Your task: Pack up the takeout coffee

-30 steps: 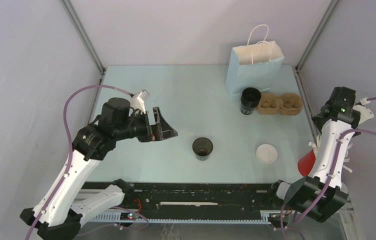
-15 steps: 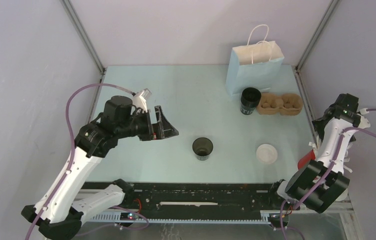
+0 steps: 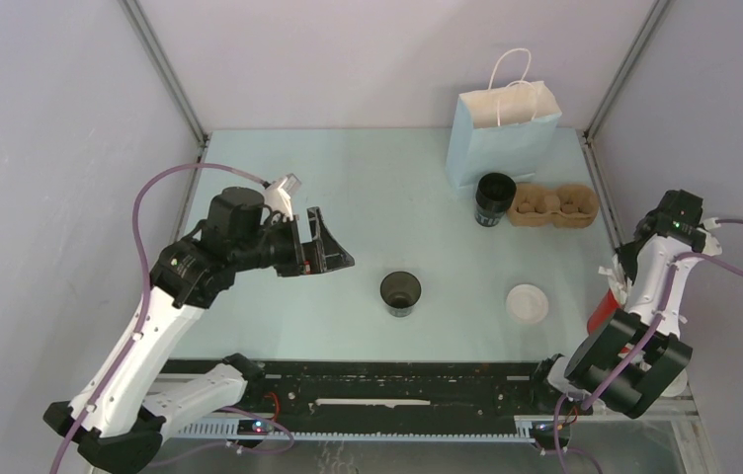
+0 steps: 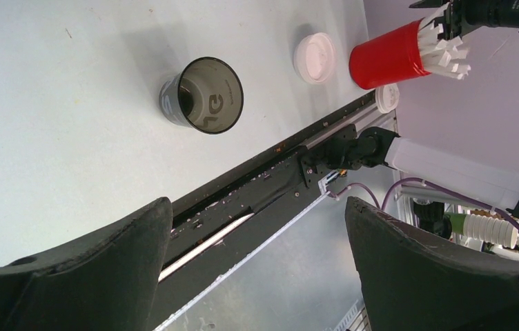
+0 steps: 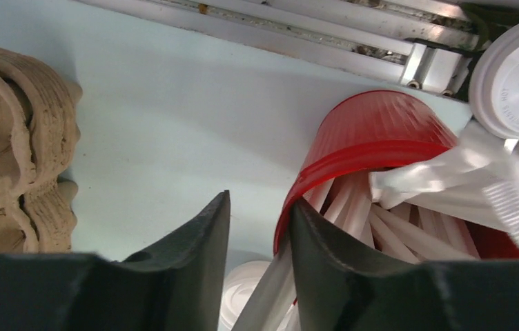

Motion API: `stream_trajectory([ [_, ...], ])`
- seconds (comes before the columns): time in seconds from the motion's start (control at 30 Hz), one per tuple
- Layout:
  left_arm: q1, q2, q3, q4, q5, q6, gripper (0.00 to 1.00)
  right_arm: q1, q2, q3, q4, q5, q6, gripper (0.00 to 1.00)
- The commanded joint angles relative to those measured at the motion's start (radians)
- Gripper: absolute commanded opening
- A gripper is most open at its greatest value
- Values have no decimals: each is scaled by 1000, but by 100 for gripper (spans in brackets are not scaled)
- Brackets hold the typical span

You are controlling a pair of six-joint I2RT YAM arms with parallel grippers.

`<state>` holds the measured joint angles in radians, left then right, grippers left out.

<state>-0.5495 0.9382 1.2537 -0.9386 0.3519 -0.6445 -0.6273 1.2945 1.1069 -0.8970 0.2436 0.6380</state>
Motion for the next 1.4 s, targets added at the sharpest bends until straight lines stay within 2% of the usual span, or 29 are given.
stream_trajectory([
  [0.0, -4, 1, 46, 21, 19, 23, 100, 26, 9, -4, 52, -54, 21, 40],
  [0.07, -4, 1, 46, 22, 18, 22, 100, 56, 7, -4, 71, -71, 20, 33],
  [0.27, -4, 5, 47, 24, 17, 22, 100, 164, 14, 4, 186, -139, 40, 29],
  [0.5, -4, 14, 57, 18, 17, 26, 100, 288, 130, 73, 256, -140, 70, 29],
  [0.77, 0, 22, 58, 24, 14, 26, 100, 327, 146, 186, 254, -163, -6, 37],
  [0.87, 0, 25, 56, 37, 22, 23, 100, 325, 138, 225, 221, -161, -45, 44],
  [0.93, 0, 27, 55, 41, 25, 21, 100, 325, 131, 256, 183, -153, -62, 54],
  [1.07, 0, 19, 53, 42, 27, 22, 100, 322, 115, 393, 20, -132, -134, 74],
  [1.13, 0, 12, 53, 39, 26, 24, 100, 326, 88, 456, -68, -82, -180, 78],
  [1.27, 0, -4, 55, 30, 22, 32, 100, 313, -50, 482, -164, -5, -249, 91],
  [1.37, 0, -16, 56, 27, 25, 37, 100, 284, -207, 389, -145, 24, -280, 99],
])
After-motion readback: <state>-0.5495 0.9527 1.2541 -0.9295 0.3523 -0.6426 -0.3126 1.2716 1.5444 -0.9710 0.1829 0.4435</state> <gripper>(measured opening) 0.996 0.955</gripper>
